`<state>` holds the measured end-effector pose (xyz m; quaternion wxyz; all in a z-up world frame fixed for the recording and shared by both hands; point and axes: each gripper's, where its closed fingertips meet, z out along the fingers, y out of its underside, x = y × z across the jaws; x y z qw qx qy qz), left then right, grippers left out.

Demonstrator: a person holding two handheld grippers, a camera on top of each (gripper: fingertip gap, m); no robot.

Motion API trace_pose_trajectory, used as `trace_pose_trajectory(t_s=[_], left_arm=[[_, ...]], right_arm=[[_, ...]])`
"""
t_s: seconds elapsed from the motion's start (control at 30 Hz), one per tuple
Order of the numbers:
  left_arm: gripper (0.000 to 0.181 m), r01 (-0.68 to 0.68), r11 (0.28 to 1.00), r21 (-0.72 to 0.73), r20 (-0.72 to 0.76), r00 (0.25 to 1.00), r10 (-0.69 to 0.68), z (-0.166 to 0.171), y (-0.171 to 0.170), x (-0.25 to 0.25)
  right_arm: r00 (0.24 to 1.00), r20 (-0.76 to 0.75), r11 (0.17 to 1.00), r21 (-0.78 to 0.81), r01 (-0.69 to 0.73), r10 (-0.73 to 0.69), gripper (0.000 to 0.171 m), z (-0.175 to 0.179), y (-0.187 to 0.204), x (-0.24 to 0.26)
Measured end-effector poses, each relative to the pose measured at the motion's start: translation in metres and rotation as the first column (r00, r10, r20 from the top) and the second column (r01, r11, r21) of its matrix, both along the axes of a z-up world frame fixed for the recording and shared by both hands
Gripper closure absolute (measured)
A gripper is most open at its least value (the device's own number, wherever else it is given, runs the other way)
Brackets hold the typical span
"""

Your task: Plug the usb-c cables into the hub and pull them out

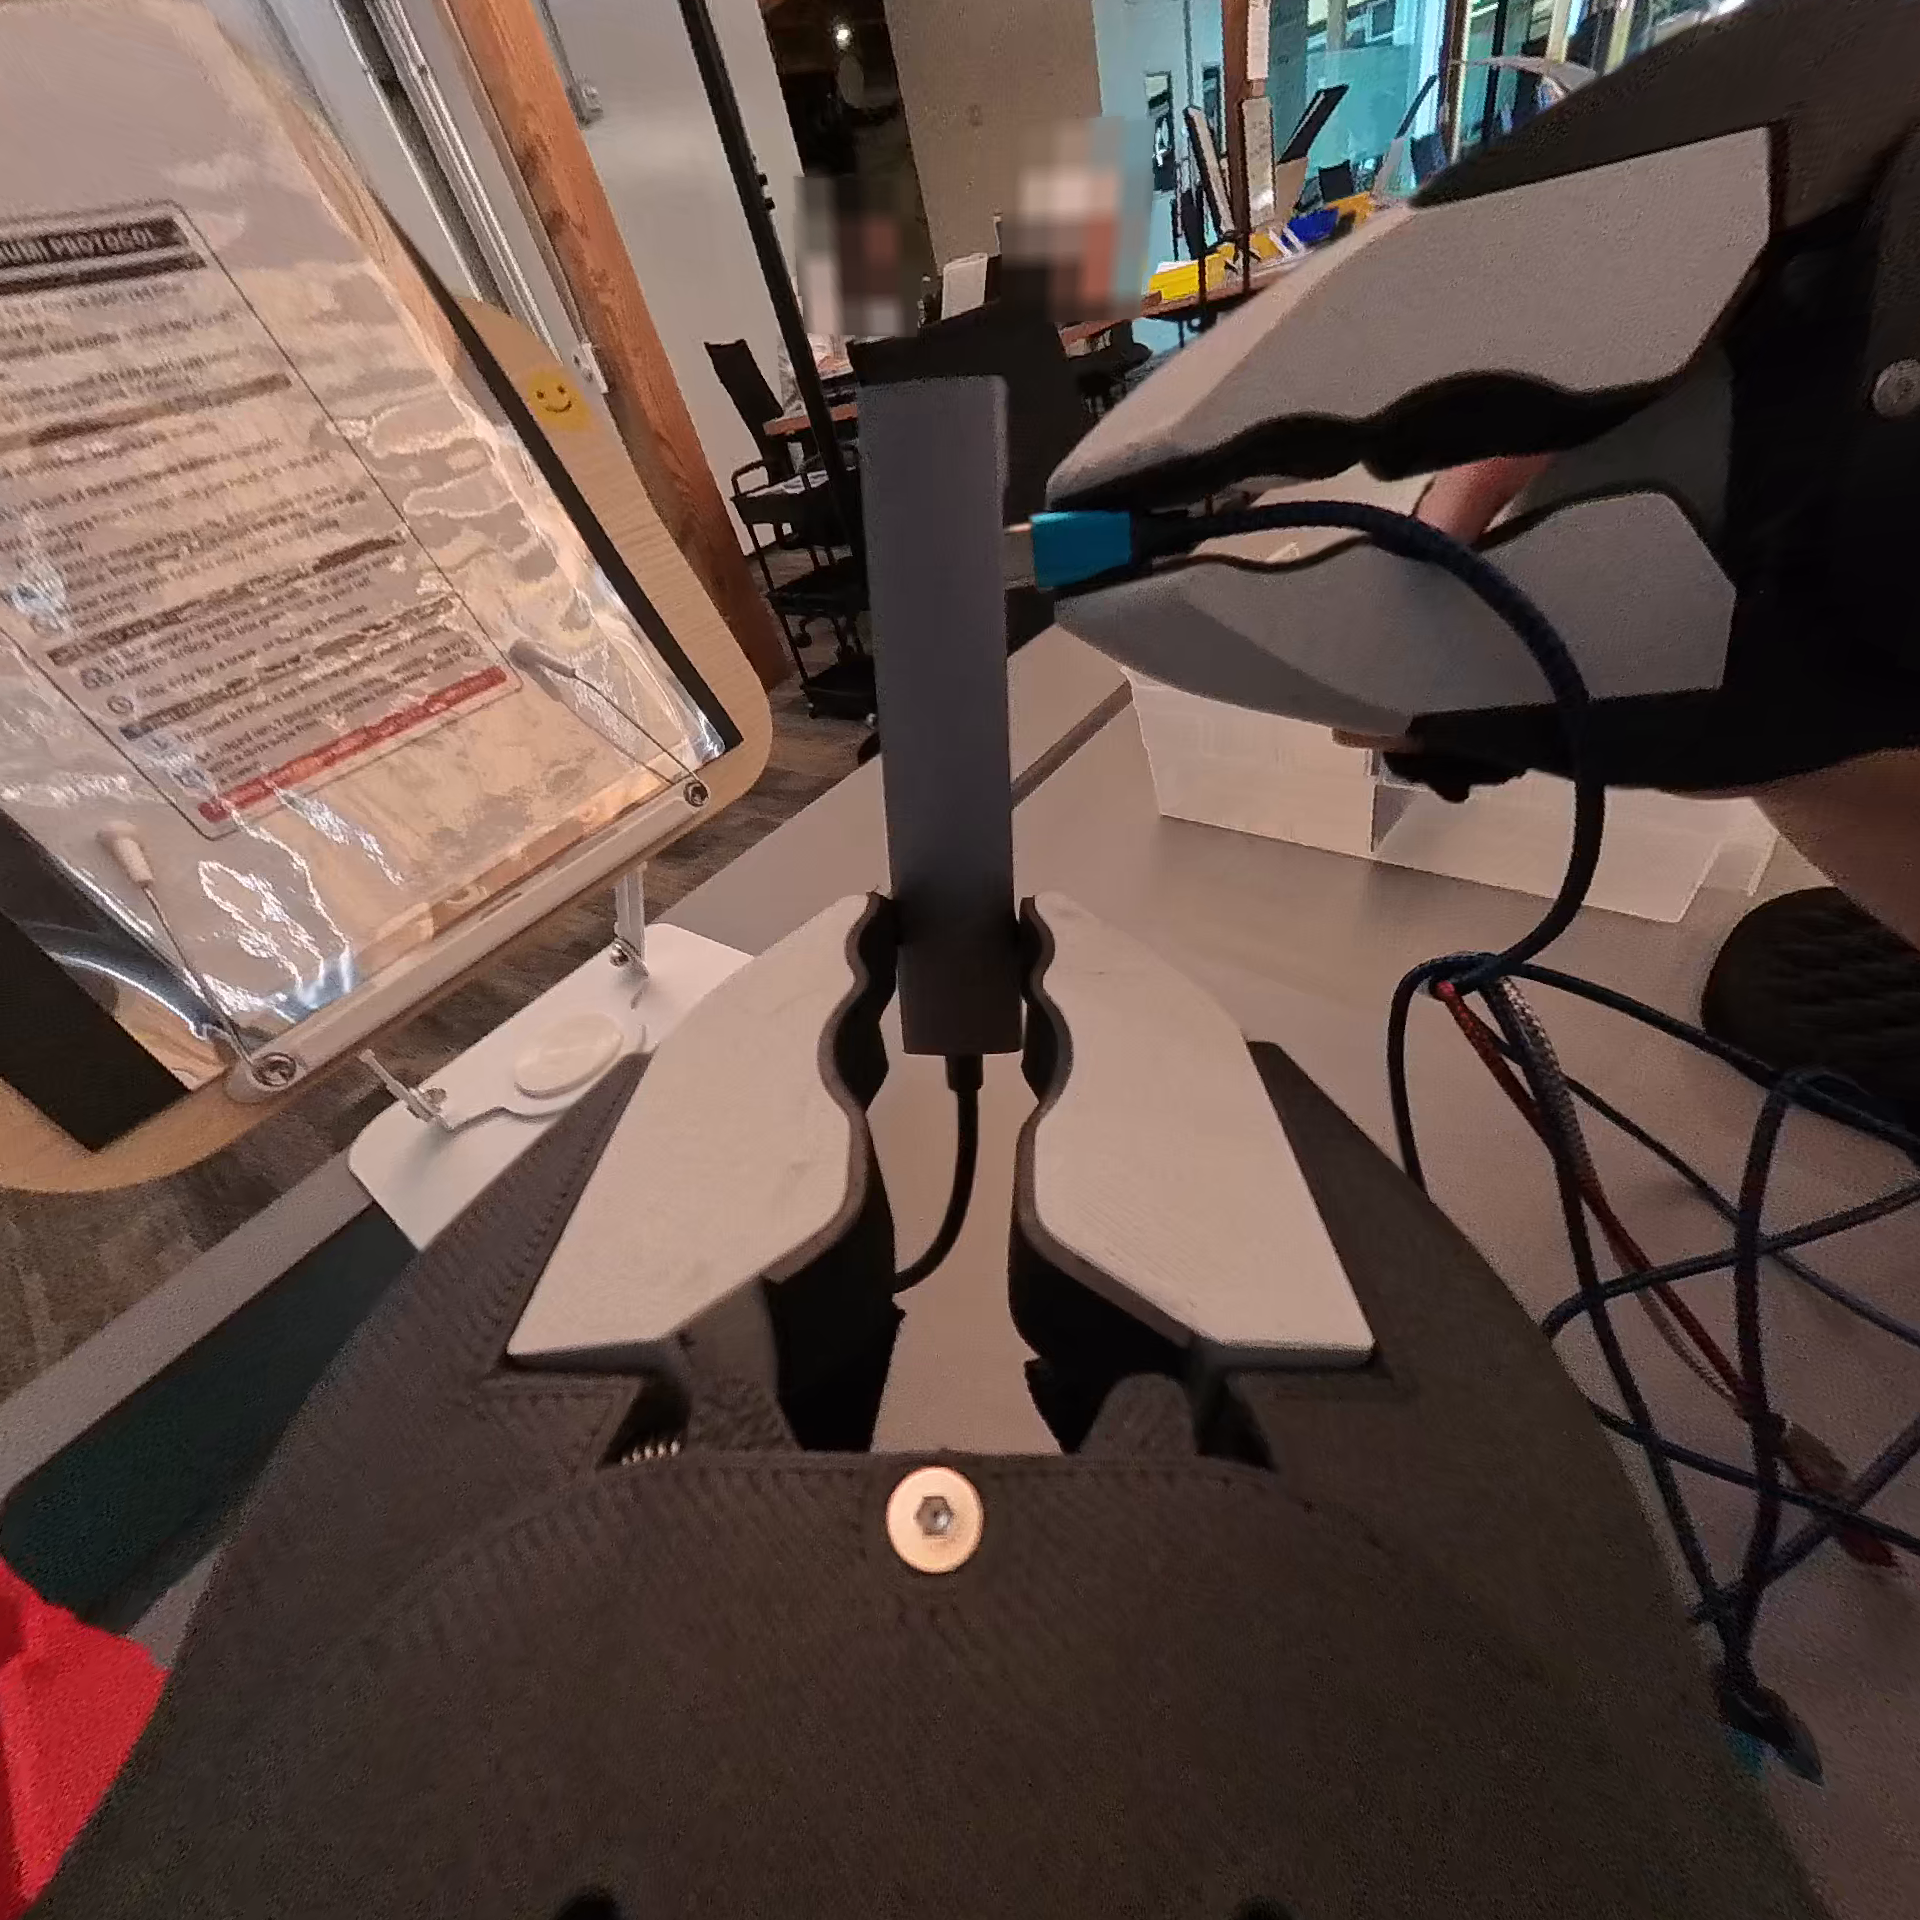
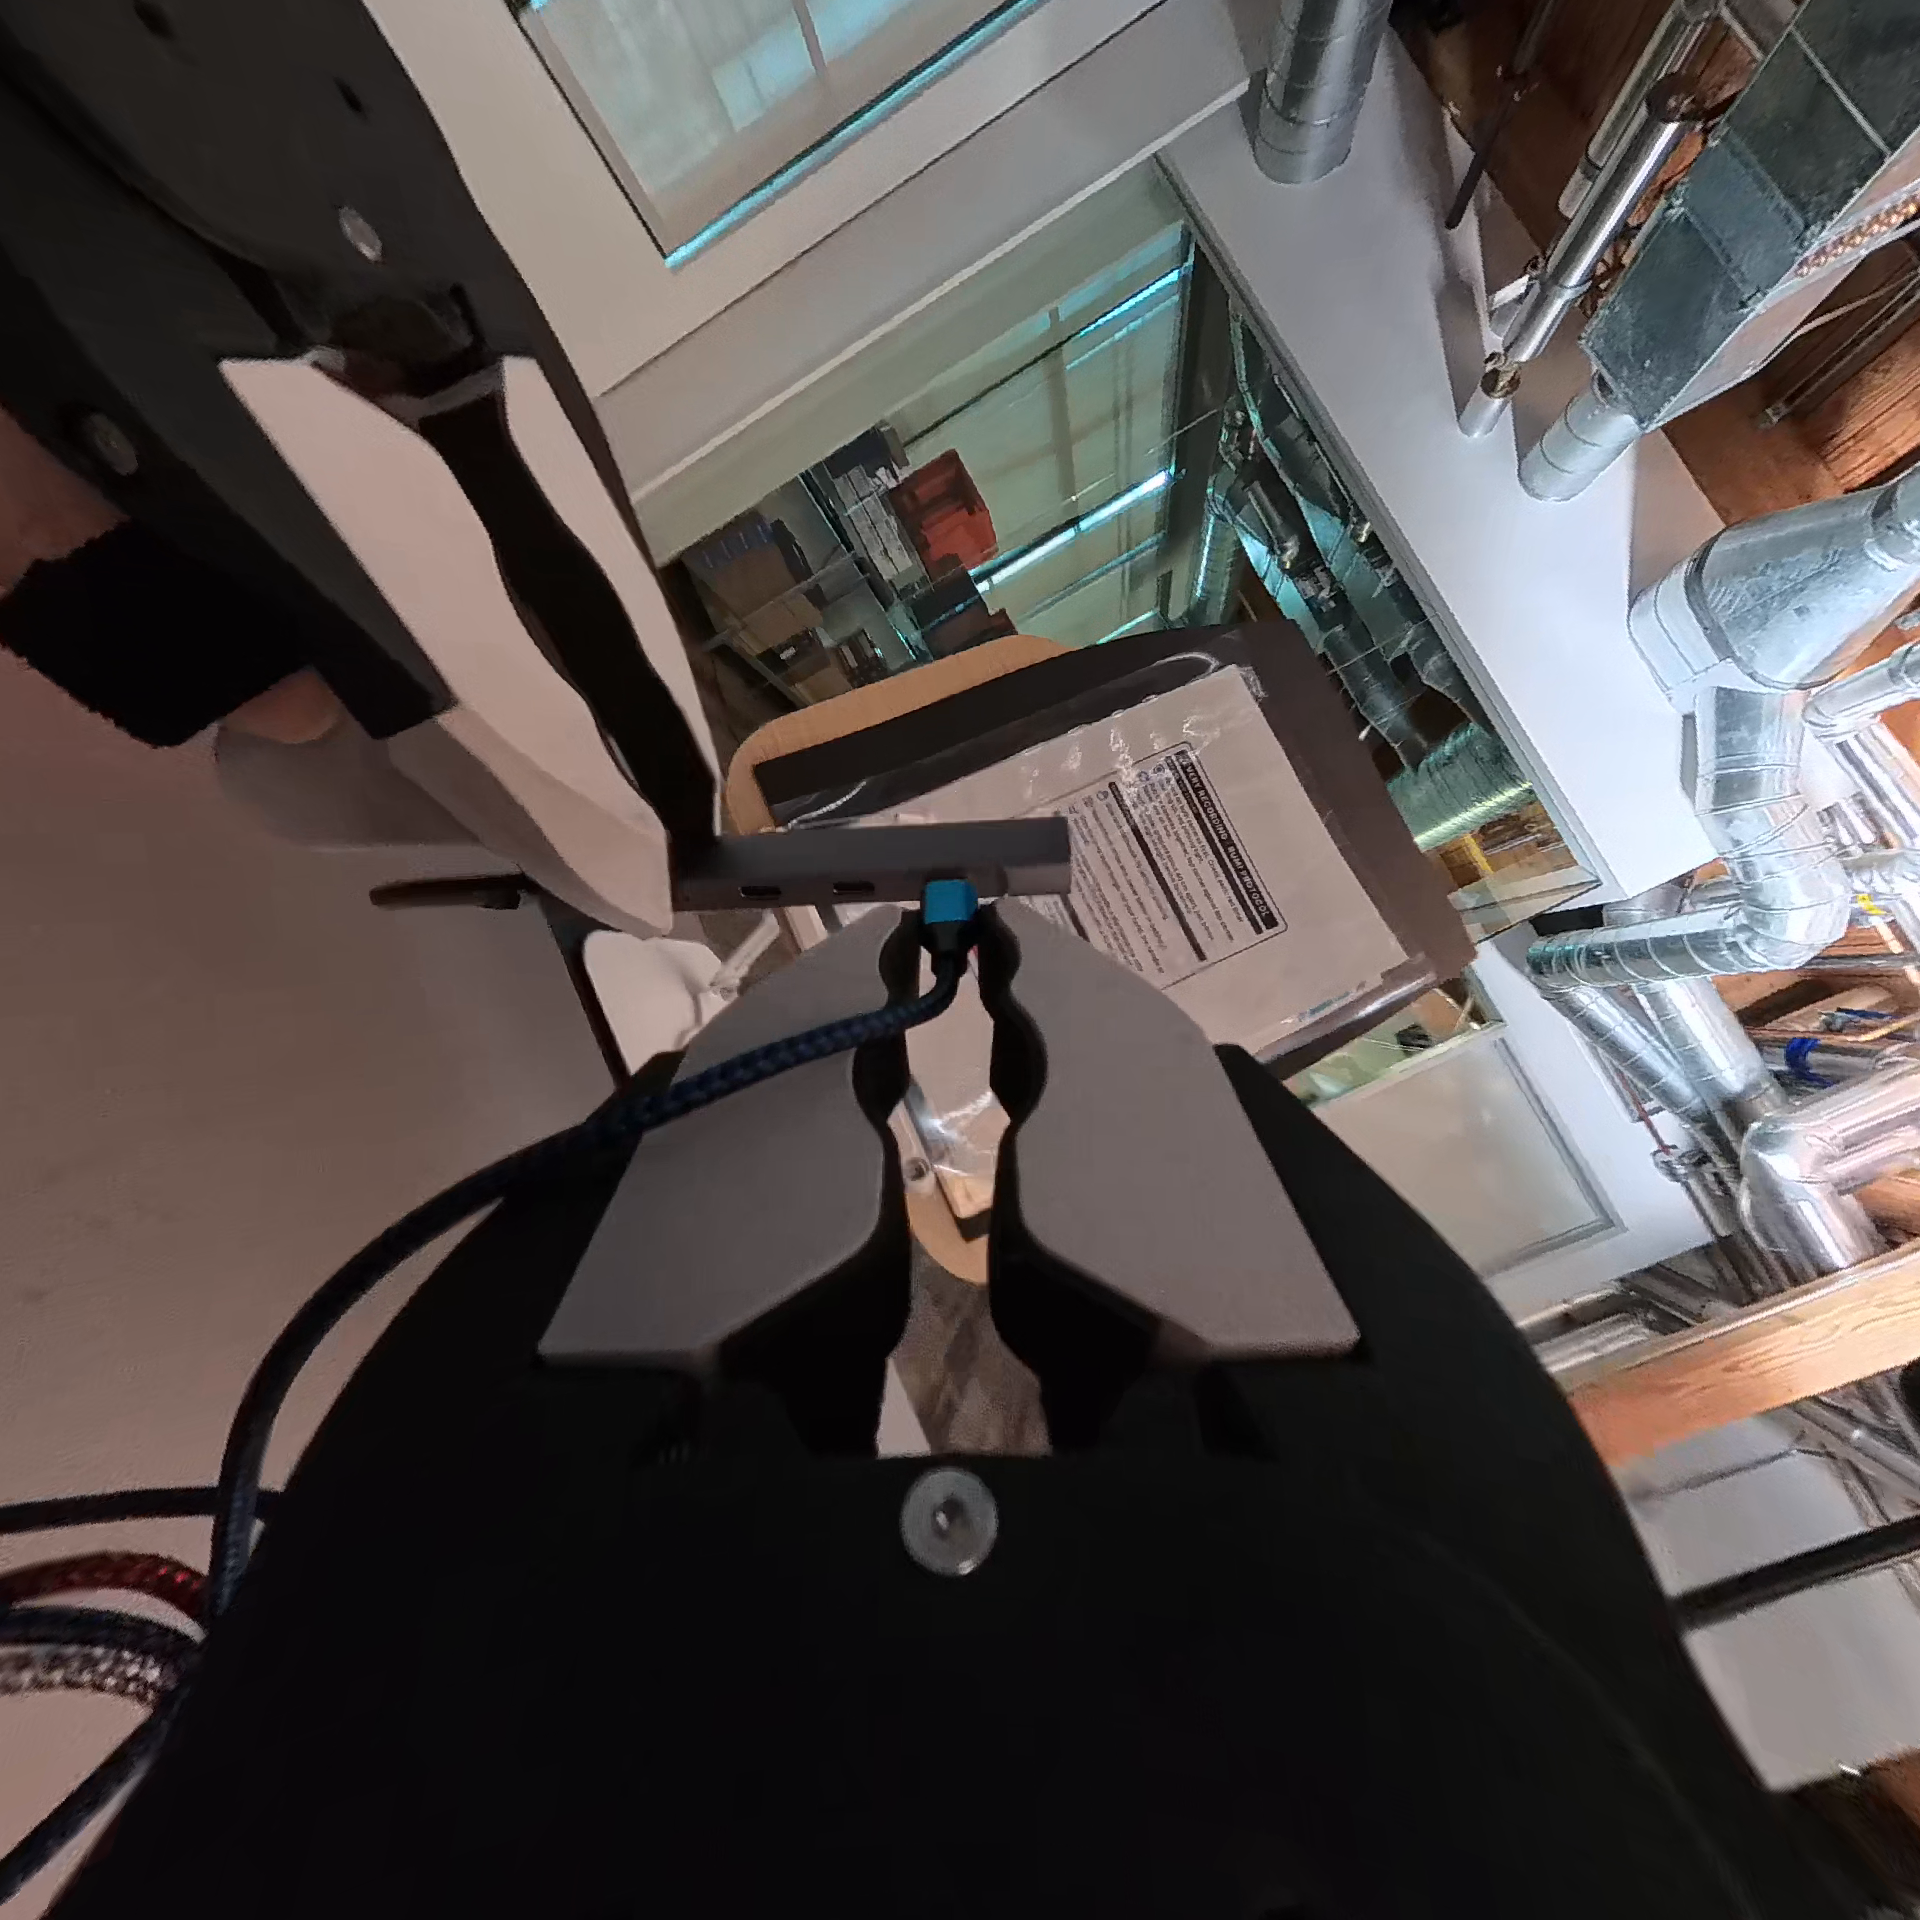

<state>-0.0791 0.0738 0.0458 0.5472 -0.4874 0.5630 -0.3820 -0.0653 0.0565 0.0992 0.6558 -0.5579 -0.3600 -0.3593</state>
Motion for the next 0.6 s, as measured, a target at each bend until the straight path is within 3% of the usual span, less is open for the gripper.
trace_pose_trajectory(t_s=[0.03,0.27,0.6], left_arm=[[0.16,-0.002,1.0,0.025,0.002,1.0,0.002,0.001,-0.001,0.0],[0.159,0.001,0.991,0.133,0.003,1.0,-0.002,0.008,-0.008,-0.004],[0.158,0.178,0.983,-0.05,0.144,0.975,-0.17,0.02,-0.032,-0.001]], right_arm=[[1.0,-0.021,1.0,0.001,-0.016,0.016,0.16,0.001,-0.001,-0.001],[0.998,-0.021,0.997,0.035,-0.063,0.064,0.16,0.009,-0.009,-0.006],[0.993,0.112,0.995,0.089,-0.049,0.039,0.16,0.022,-0.023,-0.027]])
